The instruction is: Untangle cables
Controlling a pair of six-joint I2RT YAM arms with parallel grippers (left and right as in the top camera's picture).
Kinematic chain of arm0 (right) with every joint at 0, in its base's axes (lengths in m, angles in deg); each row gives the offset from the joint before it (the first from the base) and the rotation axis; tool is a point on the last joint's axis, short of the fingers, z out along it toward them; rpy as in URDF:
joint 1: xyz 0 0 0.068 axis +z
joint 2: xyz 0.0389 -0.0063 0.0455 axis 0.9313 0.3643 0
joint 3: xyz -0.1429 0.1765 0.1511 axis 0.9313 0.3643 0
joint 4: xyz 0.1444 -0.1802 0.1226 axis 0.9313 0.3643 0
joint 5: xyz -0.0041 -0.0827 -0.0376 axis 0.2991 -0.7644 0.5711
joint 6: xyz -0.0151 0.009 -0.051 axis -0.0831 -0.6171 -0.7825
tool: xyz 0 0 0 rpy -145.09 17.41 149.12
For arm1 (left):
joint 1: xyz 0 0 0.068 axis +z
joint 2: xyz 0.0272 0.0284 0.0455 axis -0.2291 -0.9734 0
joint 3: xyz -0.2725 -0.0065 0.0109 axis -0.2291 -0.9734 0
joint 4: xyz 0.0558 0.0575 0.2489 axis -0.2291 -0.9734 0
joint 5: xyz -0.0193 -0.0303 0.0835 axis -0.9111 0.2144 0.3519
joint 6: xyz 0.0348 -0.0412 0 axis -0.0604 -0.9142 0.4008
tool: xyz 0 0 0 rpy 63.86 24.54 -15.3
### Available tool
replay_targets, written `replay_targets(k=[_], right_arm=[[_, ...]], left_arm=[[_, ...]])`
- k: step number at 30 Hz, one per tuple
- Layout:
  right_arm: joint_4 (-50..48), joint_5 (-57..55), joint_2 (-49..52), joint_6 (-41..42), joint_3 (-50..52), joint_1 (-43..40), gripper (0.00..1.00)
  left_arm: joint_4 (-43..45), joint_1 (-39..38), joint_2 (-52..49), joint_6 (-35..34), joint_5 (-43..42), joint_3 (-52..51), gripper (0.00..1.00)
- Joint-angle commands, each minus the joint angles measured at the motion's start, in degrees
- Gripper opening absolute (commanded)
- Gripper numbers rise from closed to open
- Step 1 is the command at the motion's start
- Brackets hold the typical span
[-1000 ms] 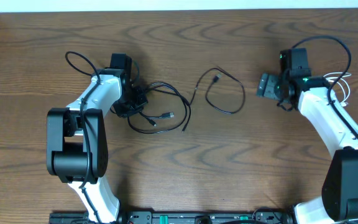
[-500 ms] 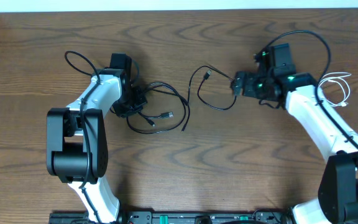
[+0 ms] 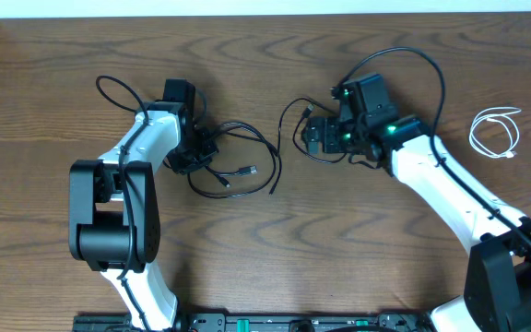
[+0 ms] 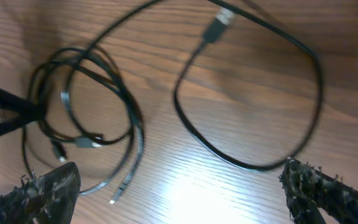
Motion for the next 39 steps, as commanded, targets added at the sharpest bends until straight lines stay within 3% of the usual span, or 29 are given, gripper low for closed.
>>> replay_targets(k=[1, 12, 19, 39], right_arm=[[-1.51, 0.15, 0.13, 0.98, -0.83, 1.86, 0.99], [-2.82, -3.48, 0.5, 4.85, -0.76, 5.62, 0.99], [-3.19, -11.67, 1.33, 7.8, -0.61, 8.39, 0.99], [-10.97, -11.43, 15.08, 7.82, -0.61, 12.24, 0.99]], left_arm=[[-0.42, 1.25, -5.07, -0.11, 7.52, -3.21, 0.08], [-0.26, 1.25, -5.07, -0.11, 7.52, -3.21, 0.08], [0.28, 1.25, -5.07, -0.09, 7.52, -3.21, 0.08], [0.22, 1.25, -5.07, -0.09, 7.52, -3.21, 0.08]])
